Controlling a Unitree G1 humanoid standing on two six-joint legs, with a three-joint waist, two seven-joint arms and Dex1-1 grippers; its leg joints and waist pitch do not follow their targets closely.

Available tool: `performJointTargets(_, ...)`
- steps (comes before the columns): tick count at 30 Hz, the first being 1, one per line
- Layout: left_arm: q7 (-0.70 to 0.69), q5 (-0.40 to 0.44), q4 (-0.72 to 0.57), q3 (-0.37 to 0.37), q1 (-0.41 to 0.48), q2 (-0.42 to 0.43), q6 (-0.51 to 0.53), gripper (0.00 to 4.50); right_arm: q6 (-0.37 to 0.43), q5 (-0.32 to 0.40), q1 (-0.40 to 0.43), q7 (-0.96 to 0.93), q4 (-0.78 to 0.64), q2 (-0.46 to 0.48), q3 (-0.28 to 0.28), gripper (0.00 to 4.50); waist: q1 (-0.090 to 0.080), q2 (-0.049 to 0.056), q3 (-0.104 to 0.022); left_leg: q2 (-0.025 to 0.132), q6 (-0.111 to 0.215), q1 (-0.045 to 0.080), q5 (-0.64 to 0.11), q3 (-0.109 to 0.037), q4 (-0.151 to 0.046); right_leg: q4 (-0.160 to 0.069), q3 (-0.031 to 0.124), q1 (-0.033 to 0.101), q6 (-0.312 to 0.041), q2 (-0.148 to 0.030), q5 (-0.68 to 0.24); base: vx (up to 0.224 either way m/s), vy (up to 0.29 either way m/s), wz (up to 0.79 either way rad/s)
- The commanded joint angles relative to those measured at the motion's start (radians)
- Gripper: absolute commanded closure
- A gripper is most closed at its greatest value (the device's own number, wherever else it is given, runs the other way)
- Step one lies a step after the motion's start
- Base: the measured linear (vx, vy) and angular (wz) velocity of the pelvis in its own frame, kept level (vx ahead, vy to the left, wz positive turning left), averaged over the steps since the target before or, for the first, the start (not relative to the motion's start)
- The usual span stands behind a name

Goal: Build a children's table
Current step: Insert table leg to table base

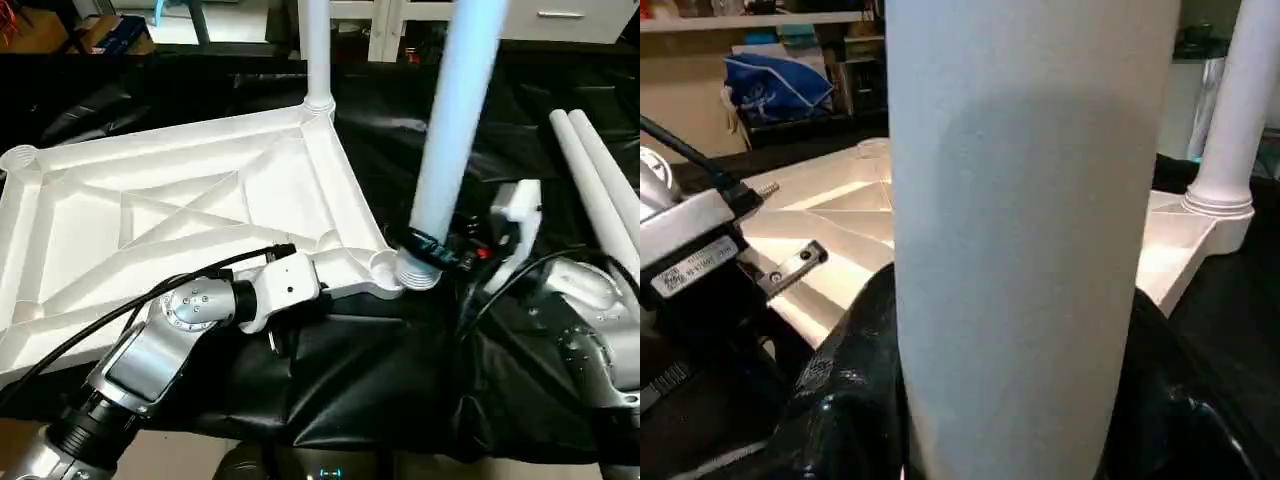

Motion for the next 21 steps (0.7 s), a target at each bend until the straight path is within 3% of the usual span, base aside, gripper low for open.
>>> performJointTargets(1,-0.018,0.018,0.062,-0.039,0.026,0.016,0.042,4.44,0.001,0.03,-0.008,0.007,-0.016,-0.001,-0.032,2.64,0.001,-0.011,-0.07,0.011,0.087,0.018,-0.137,-0.001,-0.062,-0.058,0.006,0.047,-0.243,-0.012,-0.093,0.0,0.0,0.0)
performJointTargets(11,-0.034,0.014,0.048,-0.053,0.031,-0.008,0.077,4.44,-0.007,0.013,-0.017,0.044,0.009,0.015,0.007,2.64,-0.001,-0.017,-0.061,0.013,0.084,0.017,-0.163,0.0,-0.067,-0.065,0.007,0.043,-0.231,-0.014,-0.152,0.0,0.0,0.0)
performJointTargets(13,-0.028,0.01,0.044,-0.05,0.031,-0.014,0.087,4.44,-0.008,0.012,-0.018,0.043,0.012,0.018,0.007,2.64,0.0,-0.014,-0.06,0.014,0.082,0.018,-0.165,0.0,-0.067,-0.066,0.007,0.041,-0.23,-0.014,-0.158,0.0,0.0,0.0)
performJointTargets(21,-0.084,-0.025,0.003,-0.055,0.04,-0.006,0.098,4.44,-0.072,-0.041,-0.017,0.088,0.074,0.029,0.049,2.64,0.002,-0.016,-0.058,0.011,0.098,0.016,-0.133,0.002,-0.066,-0.063,0.006,0.042,-0.238,-0.013,-0.096,0.0,0.0,0.0)
